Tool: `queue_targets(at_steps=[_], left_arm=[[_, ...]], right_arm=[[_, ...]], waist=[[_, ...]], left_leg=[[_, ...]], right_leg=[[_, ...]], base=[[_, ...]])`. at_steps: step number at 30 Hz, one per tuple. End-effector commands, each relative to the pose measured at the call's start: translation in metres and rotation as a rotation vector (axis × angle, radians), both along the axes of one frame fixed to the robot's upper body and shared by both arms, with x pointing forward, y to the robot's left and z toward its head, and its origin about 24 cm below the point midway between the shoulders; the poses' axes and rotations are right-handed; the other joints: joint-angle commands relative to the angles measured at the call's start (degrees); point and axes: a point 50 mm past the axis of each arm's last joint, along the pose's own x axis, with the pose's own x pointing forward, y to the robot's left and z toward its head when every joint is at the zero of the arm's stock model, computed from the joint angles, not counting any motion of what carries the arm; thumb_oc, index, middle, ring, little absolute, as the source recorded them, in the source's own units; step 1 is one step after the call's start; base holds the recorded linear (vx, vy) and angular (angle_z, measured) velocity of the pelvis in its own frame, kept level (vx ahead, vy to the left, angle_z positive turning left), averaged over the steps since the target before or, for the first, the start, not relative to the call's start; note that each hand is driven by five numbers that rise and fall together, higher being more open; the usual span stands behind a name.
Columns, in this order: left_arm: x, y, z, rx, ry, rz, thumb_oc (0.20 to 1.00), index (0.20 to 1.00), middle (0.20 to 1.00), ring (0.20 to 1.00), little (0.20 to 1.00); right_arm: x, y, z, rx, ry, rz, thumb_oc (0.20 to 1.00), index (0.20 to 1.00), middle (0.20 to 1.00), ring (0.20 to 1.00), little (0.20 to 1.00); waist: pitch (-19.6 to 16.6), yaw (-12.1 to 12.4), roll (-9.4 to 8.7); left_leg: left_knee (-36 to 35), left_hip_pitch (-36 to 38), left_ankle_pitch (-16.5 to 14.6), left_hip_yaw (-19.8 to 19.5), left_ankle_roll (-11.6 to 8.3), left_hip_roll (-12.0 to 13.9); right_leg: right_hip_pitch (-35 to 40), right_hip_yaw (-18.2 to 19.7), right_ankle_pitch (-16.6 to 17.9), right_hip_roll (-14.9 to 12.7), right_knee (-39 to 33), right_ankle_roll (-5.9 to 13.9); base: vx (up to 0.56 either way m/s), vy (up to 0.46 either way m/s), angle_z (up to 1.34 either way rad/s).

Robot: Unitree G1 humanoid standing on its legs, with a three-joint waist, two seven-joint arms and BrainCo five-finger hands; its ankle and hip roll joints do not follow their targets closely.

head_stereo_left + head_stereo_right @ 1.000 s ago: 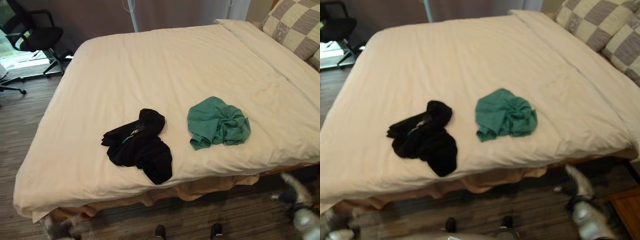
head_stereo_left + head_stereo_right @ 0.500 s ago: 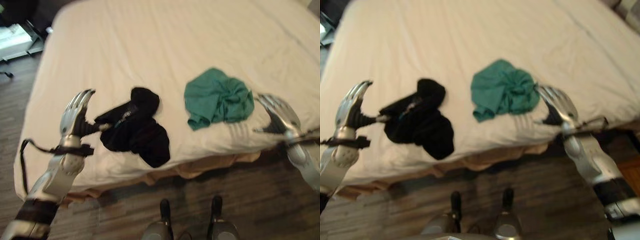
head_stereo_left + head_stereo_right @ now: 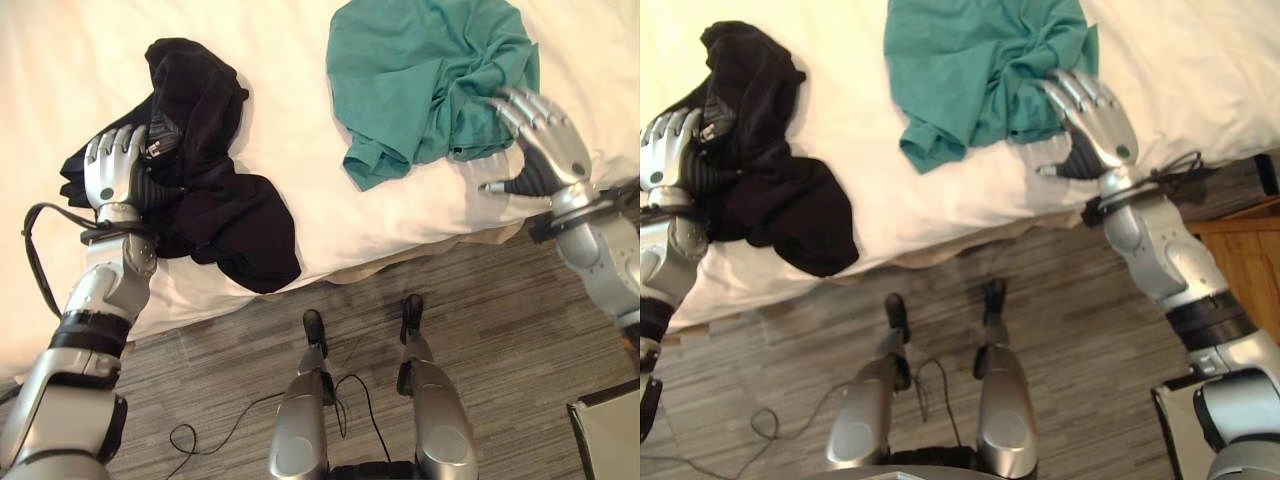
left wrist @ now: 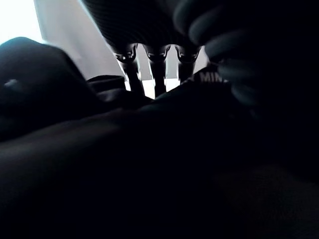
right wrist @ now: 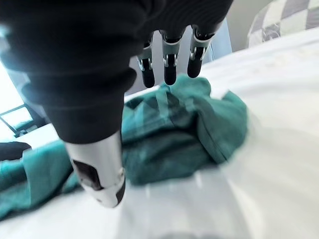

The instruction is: Tidy up the quilt and then pick up the clothes from the bed and put them into the laundry hamper.

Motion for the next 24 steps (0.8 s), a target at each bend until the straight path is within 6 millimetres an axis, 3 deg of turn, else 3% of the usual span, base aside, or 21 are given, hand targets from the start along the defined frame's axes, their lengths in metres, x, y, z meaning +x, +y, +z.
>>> queue_targets(at_steps=[1, 3, 4, 7, 9, 10, 11, 12, 14, 15, 16, 17, 19, 20, 21, 22, 24], left_arm=[[-0.016, -0.005, -0.056, -0.026, 0.186, -0.04, 0.2, 0.2, 0.2, 0.2, 0.2], [-0.038, -0.019, -0.09, -0.111, 0.255, -0.133, 0.2, 0.2, 0.2, 0.2, 0.2], [-0.039, -0.019, -0.09, -0.115, 0.254, -0.131, 0.2, 0.2, 0.2, 0.2, 0.2], [-0.07, -0.025, -0.119, -0.273, 0.318, -0.192, 0.2, 0.2, 0.2, 0.2, 0.2], [-0.093, -0.028, -0.135, -0.45, 0.342, -0.228, 0.2, 0.2, 0.2, 0.2, 0.2], [-0.094, -0.028, -0.135, -0.452, 0.341, -0.227, 0.2, 0.2, 0.2, 0.2, 0.2], [-0.103, -0.031, -0.136, -0.563, 0.323, -0.259, 0.2, 0.2, 0.2, 0.2, 0.2], [-0.104, -0.031, -0.136, -0.564, 0.323, -0.258, 0.2, 0.2, 0.2, 0.2, 0.2], [-0.112, -0.031, -0.133, -0.654, 0.293, -0.28, 0.2, 0.2, 0.2, 0.2, 0.2], [-0.112, -0.031, -0.133, -0.654, 0.293, -0.28, 0.2, 0.2, 0.2, 0.2, 0.2], [-0.114, -0.03, -0.129, -0.674, 0.286, -0.295, 0.2, 0.2, 0.2, 0.2, 0.2], [-0.119, -0.03, -0.123, -0.678, 0.282, -0.319, 0.2, 0.2, 0.2, 0.2, 0.2], [-0.121, -0.036, -0.119, -0.732, 0.269, -0.365, 0.2, 0.2, 0.2, 0.2, 0.2], [-0.123, -0.04, -0.116, -0.787, 0.26, -0.393, 0.2, 0.2, 0.2, 0.2, 0.2], [-0.123, -0.04, -0.116, -0.787, 0.26, -0.393, 0.2, 0.2, 0.2, 0.2, 0.2], [-0.126, -0.049, -0.119, -0.91, 0.269, -0.436, 0.2, 0.2, 0.2, 0.2, 0.2], [-0.126, -0.06, -0.126, -0.988, 0.3, -0.476, 0.2, 0.2, 0.2, 0.2, 0.2]], right_arm=[[-0.014, 0.015, 0.056, -0.125, -0.202, 0.038, 1.0, 1.0, 1.0, 1.0, 1.0], [-0.011, 0.025, 0.072, -0.188, -0.213, 0.051, 1.0, 1.0, 1.0, 1.0, 1.0], [-0.011, 0.027, 0.073, -0.19, -0.214, 0.054, 1.0, 1.0, 1.0, 1.0, 1.0], [0.001, 0.032, 0.076, -0.24, -0.148, 0.042, 1.0, 1.0, 1.0, 1.0, 1.0], [0.019, 0.022, 0.065, -0.258, -0.011, -0.019, 1.0, 1.0, 1.0, 1.0, 1.0], [0.019, 0.023, 0.066, -0.259, -0.012, -0.017, 1.0, 1.0, 1.0, 1.0, 1.0], [0.034, 0.005, 0.047, -0.226, 0.109, -0.089, 1.0, 1.0, 1.0, 1.0, 1.0], [0.034, 0.006, 0.047, -0.227, 0.109, -0.087, 1.0, 1.0, 1.0, 1.0, 1.0], [0.044, -0.018, 0.026, -0.205, 0.22, -0.184, 1.0, 1.0, 1.0, 1.0, 1.0], [0.044, -0.018, 0.026, -0.205, 0.22, -0.184, 1.0, 1.0, 1.0, 1.0, 1.0], [0.048, -0.034, 0.019, -0.209, 0.267, -0.254, 1.0, 1.0, 1.0, 1.0, 1.0], [0.053, -0.07, -0.003, -0.171, 0.374, -0.411, 1.0, 1.0, 1.0, 1.0, 1.0], [0.054, -0.103, -0.028, -0.05, 0.471, -0.542, 1.0, 1.0, 1.0, 1.0, 1.0], [0.051, -0.117, -0.042, 0.025, 0.515, -0.59, 0.2, 0.2, 0.2, 0.2, 0.2], [0.051, -0.117, -0.043, 0.026, 0.515, -0.59, 0.2, 0.2, 0.2, 0.2, 0.2], [0.045, -0.129, -0.072, 0.183, 0.596, -0.605, 0.2, 0.2, 0.2, 0.2, 0.2], [0.037, -0.126, -0.106, 0.316, 0.653, -0.548, 0.2, 0.2, 0.2, 0.2, 0.2]], waist=[[-2.5, 2.8, -2.86], [-2.3, 4.4, -2.21], [-2.4, 4.2, -2.19], [-2.2, 5.9, -0.95], [-1.9, 7.7, 0.47], [-2.0, 7.5, 0.47], [-2.0, 8.7, 1.53], [-2.0, 8.5, 1.55], [-2.0, 9.5, 2.51], [-2.1, 9.4, 2.51], [-2.0, 10.1, 2.97], [-2.1, 11.1, 3.89], [-2.1, 11.9, 4.76], [-2.2, 12.3, 5.05], [-2.2, 12.3, 5.04], [-2.8, 12.5, 5.33], [-3.6, 12.3, 5.22]], left_leg=[[7.6, -3.7, -4.7, -2.1, -5.24, 4.7], [6.7, -3.5, -4.4, -2.1, -5.62, 4.8], [6.7, -3.7, -4.1, -2.0, -5.55, 4.7], [5.9, -4.0, -3.4, -2.4, -5.79, 4.7], [5.2, -4.3, -2.8, -3.4, -5.96, 4.6], [5.2, -4.5, -2.6, -3.4, -5.89, 4.5], [4.6, -4.6, -2.2, -4.3, -6.0, 4.4], [4.6, -4.7, -2.1, -4.4, -6.01, 4.4], [3.9, -5.0, -1.5, -5.7, -6.04, 4.1], [3.9, -5.0, -1.5, -5.7, -6.04, 4.1], [3.7, -5.1, -1.3, -6.2, -6.06, 3.8], [3.4, -5.4, -1.0, -7.2, -5.99, 3.4], [3.0, -5.2, -0.7, -8.2, -5.86, 3.0], [2.7, -4.9, -0.7, -8.5, -5.8, 2.9], [2.7, -4.9, -0.7, -8.5, -5.8, 2.9], [2.1, -4.2, -0.5, -8.8, -5.69, 2.6], [1.5, -3.4, -0.6, -8.9, -5.49, 2.5]], right_leg=[[-4.6, 0.3, -8.7, -8.2, 9.5, 6.14], [-4.9, 0.1, -9.1, -8.0, 9.9, 6.07], [-5.1, 0.1, -8.8, -8.1, 9.8, 6.0], [-5.6, -0.5, -9.2, -8.1, 10.4, 5.75], [-5.9, -1.3, -10.1, -8.3, 11.9, 5.53], [-6.1, -1.4, -9.9, -8.4, 11.7, 5.49], [-6.0, -2.4, -10.5, -8.7, 12.7, 5.47], [-5.9, -2.5, -10.5, -8.7, 12.7, 5.47], [-5.8, -3.8, -10.9, -9.1, 13.6, 5.41], [-5.8, -3.8, -10.9, -9.1, 13.6, 5.41], [-5.8, -4.2, -11.1, -9.3, 14.0, 5.41], [-5.4, -5.3, -11.4, -9.7, 14.6, 5.32], [-4.9, -5.9, -11.6, -9.9, 14.6, 5.32], [-4.4, -6.2, -11.7, -9.9, 14.6, 5.31], [-4.4, -6.2, -11.7, -9.9, 14.6, 5.31], [-3.4, -6.7, -11.8, -9.7, 14.1, 5.34], [-2.0, -7.0, -11.9, -9.5, 13.3, 5.42]], base=[[0.01, -0.037, 0.0], [0.02, -0.036, 0.05], [0.02, -0.016, 0.04], [0.01, -0.015, 0.03], [0.02, -0.026, 0.03], [0.0, -0.045, 0.09], [0.0, -0.033, 0.2], [0.01, -0.051, 0.29], [0.0, -0.035, 0.29], [0.0, -0.036, 0.32], [0.0, -0.06, 0.38], [0.0, -0.072, 0.33], [0.0, -0.039, 0.45], [0.0, -0.009, 0.5], [0.0, 0.002, 0.54], [0.02, 0.015, 0.32], [0.03, 0.029, 0.25]])
